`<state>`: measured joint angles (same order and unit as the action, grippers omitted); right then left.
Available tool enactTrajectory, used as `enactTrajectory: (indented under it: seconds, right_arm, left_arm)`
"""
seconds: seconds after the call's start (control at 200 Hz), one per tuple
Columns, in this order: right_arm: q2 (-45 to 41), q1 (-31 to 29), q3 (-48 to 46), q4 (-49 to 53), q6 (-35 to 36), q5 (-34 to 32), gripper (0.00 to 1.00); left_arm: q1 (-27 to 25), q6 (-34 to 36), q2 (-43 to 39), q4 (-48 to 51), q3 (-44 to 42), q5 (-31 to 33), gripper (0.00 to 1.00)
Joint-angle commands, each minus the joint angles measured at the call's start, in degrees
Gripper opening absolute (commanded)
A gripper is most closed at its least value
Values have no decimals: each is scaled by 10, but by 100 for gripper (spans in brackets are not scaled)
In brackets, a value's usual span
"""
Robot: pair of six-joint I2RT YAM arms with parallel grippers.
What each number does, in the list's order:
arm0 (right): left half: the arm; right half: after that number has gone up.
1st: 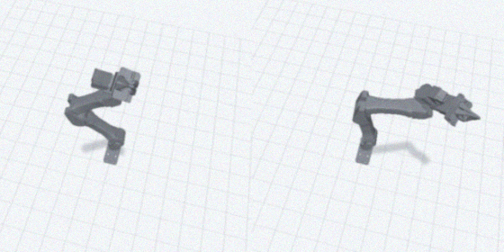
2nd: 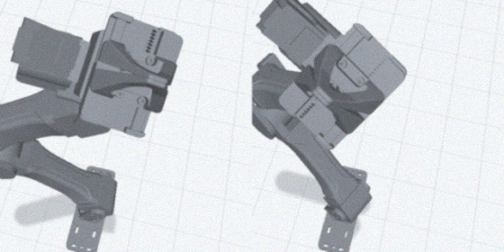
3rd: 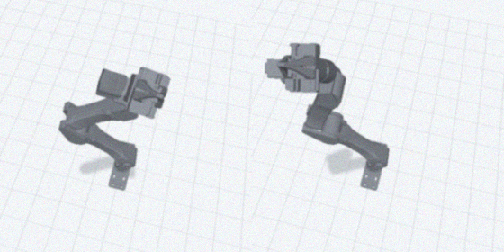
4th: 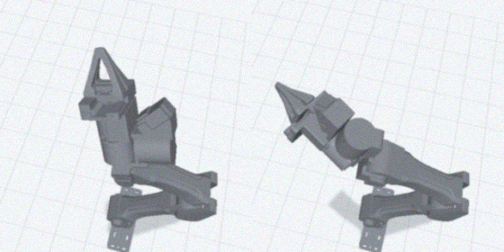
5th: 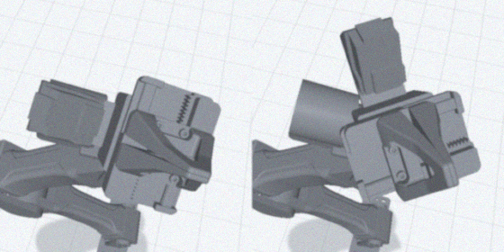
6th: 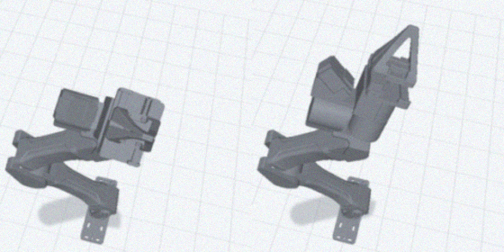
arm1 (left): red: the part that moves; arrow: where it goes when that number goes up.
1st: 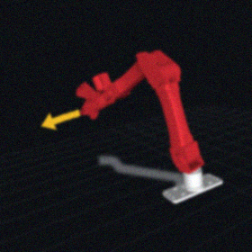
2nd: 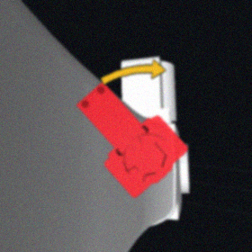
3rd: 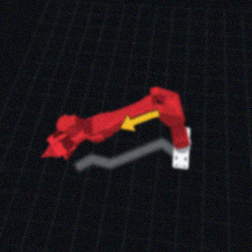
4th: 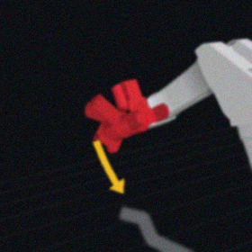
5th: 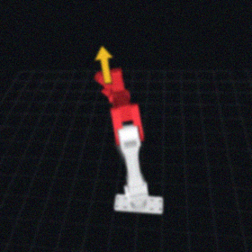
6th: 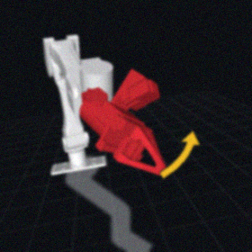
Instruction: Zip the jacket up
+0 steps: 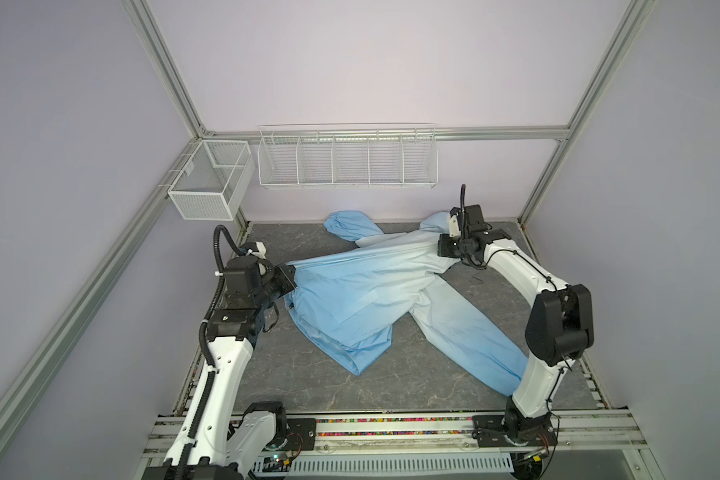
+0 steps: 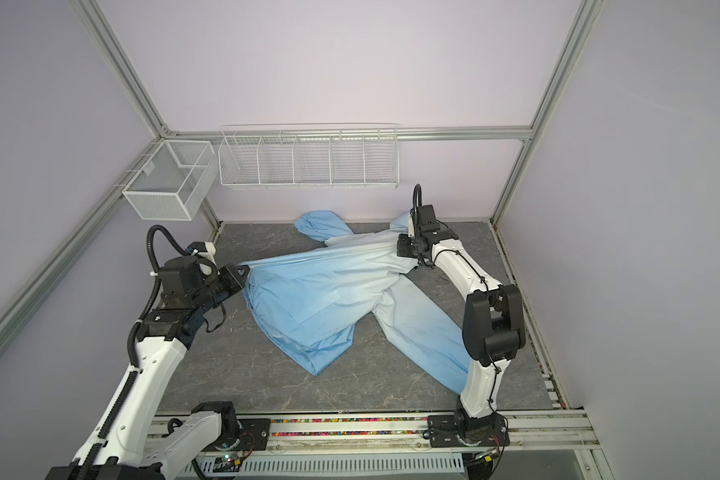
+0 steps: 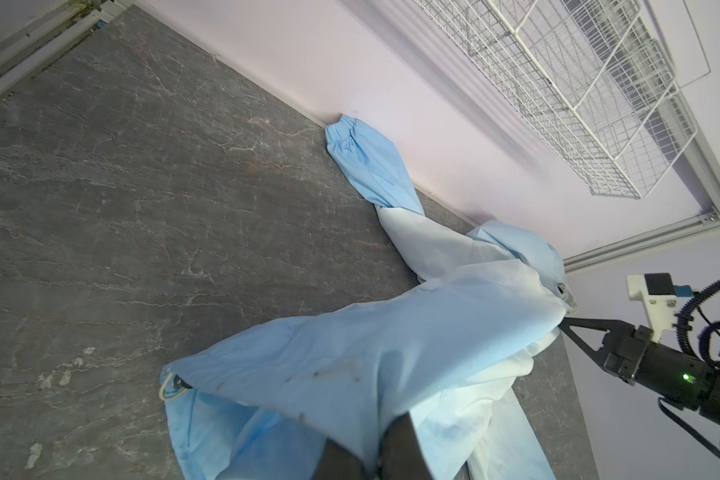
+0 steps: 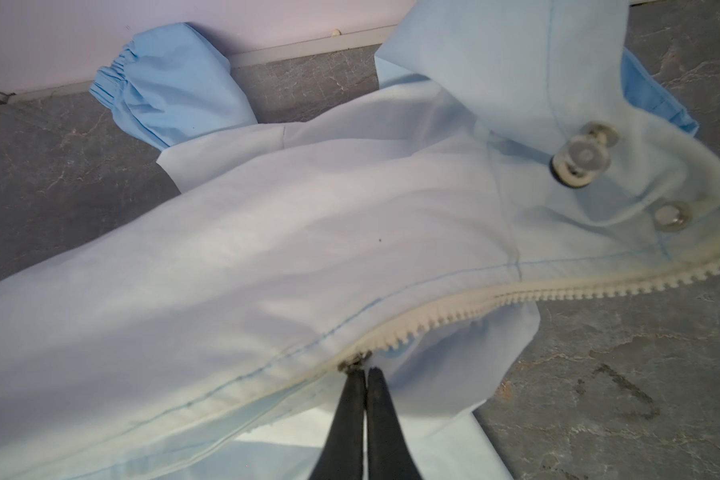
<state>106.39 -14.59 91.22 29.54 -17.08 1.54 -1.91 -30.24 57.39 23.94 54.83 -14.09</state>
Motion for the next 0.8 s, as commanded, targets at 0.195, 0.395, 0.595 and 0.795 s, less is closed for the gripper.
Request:
enactTrajectory:
  seconds: [0.195, 0.395, 0.595, 0.795]
  right_arm:
    - [-23, 69, 98, 37, -2, -96, 7]
    - [18, 106, 158, 66, -12, -73, 7]
    - [15, 118, 122, 47, -17, -41, 7]
    - [-14, 110, 13, -37, -50, 61, 7]
  left_arm:
    - [27, 20, 110, -56, 196, 161, 0]
    - [36, 26, 191, -41, 327, 188, 0]
    - [38, 27, 204, -34, 335, 172, 0]
    - [38, 30, 166, -57, 241, 158, 0]
